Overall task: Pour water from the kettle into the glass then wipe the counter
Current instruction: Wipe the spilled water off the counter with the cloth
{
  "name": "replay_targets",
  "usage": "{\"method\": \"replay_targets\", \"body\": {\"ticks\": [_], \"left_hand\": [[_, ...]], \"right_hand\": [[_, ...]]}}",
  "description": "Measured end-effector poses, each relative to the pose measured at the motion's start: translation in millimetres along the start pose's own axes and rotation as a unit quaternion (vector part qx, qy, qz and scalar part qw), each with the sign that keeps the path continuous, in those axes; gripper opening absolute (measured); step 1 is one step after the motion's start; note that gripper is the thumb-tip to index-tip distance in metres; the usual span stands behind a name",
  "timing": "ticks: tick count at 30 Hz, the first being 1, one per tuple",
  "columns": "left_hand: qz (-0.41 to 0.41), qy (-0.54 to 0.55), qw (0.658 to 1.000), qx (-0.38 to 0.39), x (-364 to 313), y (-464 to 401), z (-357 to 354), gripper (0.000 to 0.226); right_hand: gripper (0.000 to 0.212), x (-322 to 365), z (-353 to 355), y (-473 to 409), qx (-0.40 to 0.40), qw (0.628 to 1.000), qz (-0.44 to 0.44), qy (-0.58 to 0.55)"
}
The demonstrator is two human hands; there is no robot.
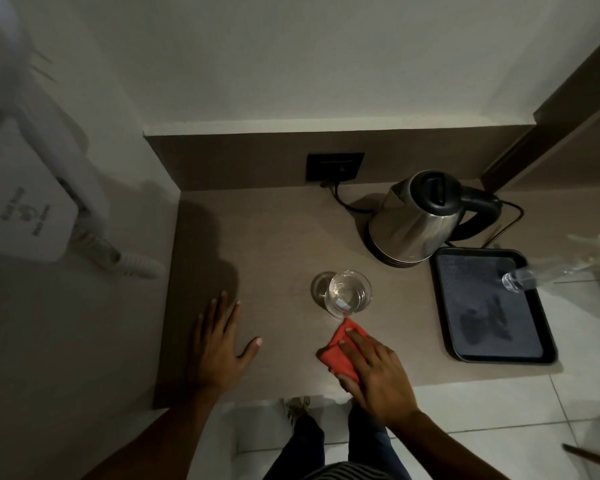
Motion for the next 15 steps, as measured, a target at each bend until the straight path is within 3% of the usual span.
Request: {"method": "replay_targets", "body": {"ticks": [8,15], "left_hand": [[0.006,0.011,1.0,0.0,0,2,0,0.088],[0.011,0.015,1.0,-0.008,-3,2,5,0.086]], "right_hand": [[0.059,-60,22,5,-0.008,0.998,-0.028,0.048],[0.056,-103,32,-39,-0.029,0.988,-0.127,0.088]]}}
Point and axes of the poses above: each hand's wrist, its own y-axis away from the middle knuckle, its own z-axis out of the back of the hand, x = y × z, the point moved 8 cm from there along -y, towards the middle knuckle, and after that the axes turned 13 degrees about -x, right-handed, at the moved point
